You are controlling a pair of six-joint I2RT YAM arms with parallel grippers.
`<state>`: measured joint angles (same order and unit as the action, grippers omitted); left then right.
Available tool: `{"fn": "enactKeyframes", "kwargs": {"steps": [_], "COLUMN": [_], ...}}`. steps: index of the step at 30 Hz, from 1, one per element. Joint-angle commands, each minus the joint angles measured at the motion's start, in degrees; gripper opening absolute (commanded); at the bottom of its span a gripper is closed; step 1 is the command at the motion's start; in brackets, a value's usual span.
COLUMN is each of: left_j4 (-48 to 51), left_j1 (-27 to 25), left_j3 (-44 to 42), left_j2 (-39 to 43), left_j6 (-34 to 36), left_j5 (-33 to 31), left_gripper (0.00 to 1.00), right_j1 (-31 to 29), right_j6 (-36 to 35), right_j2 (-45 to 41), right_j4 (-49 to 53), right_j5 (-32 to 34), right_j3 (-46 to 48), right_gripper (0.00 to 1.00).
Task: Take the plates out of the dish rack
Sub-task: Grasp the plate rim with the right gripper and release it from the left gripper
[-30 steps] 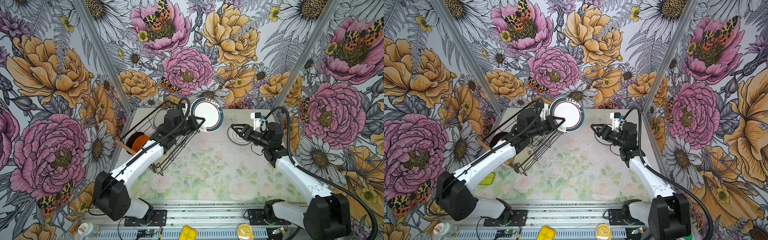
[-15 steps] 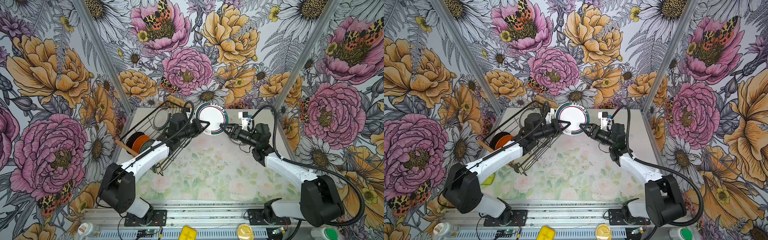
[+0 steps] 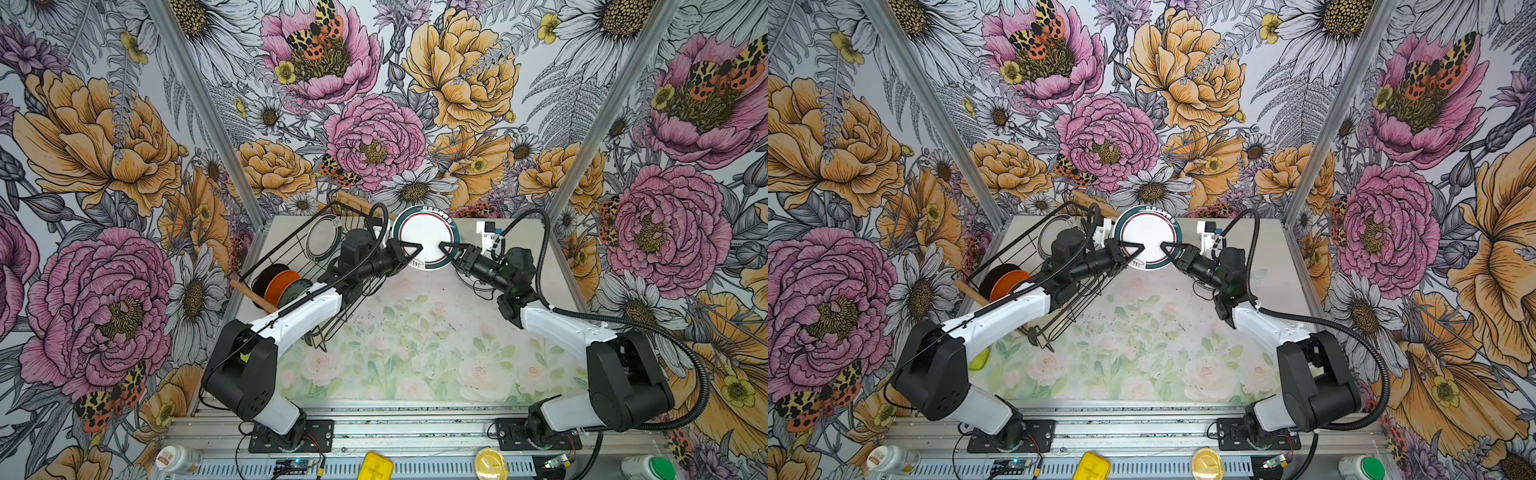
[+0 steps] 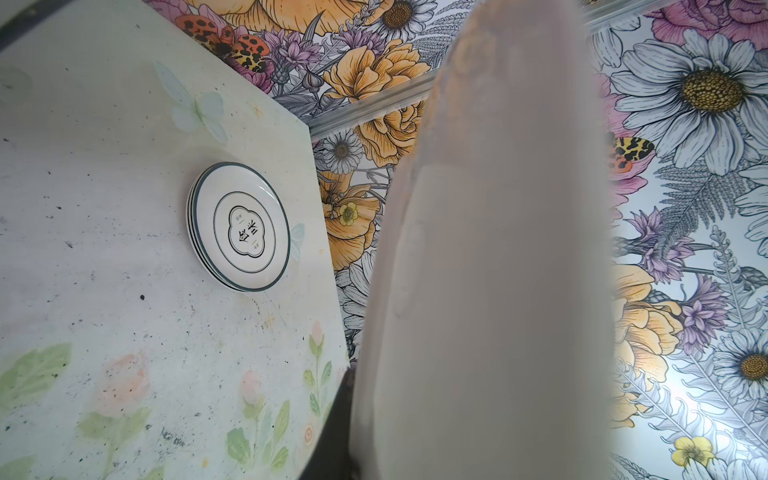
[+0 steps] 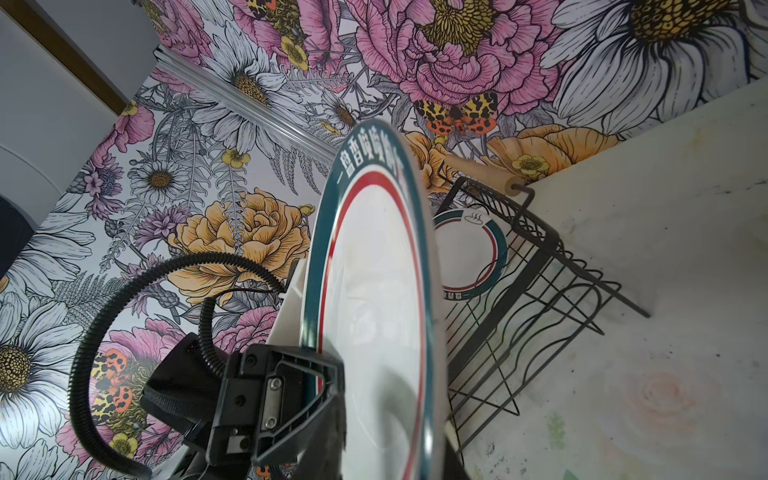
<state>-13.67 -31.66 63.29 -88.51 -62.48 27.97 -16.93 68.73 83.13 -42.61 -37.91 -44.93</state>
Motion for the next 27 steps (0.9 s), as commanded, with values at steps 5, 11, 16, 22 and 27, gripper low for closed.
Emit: {"fn": "enactKeyframes", "kwargs": {"steps": [5, 11, 16, 22, 27], "left_j4": [-3.16, -3.11, -4.26, -1.76, 1.95], "left_j1": [-0.56, 0.06, 1.09, 3.91, 9.17], "left_j3": [-0.39, -0.22, -1.32, -2.8, -4.87], "left_j2": [-2.1, -1.96, -0.11, 3.91, 8.8], "left_j6": [-0.45, 0.26, 0.77, 2.65, 4.5], "left_j5": [1.37, 2.06, 3.29, 4.58, 6.58], "left_gripper": [0.25, 0.5, 0.62, 0.71, 0.74], "right_j1": [-0.42, -0.43, -0.13, 1.72, 2.73], "right_j6": [1.2, 0.26, -1.68, -7.5, -22.18], "right_j2": [0.89, -0.22, -1.73, -5.11, -9.63], "right_j4": [-6.13, -5.63, -2.73, 7.23, 29.11], "right_j5": [-0.09, 0.7, 1.32, 0.85, 1.92], "right_j3": [-1.58, -0.35, -0.33, -4.17, -13.91], "right_gripper": [0.13, 0.02, 0.0, 0.0, 0.0]}}
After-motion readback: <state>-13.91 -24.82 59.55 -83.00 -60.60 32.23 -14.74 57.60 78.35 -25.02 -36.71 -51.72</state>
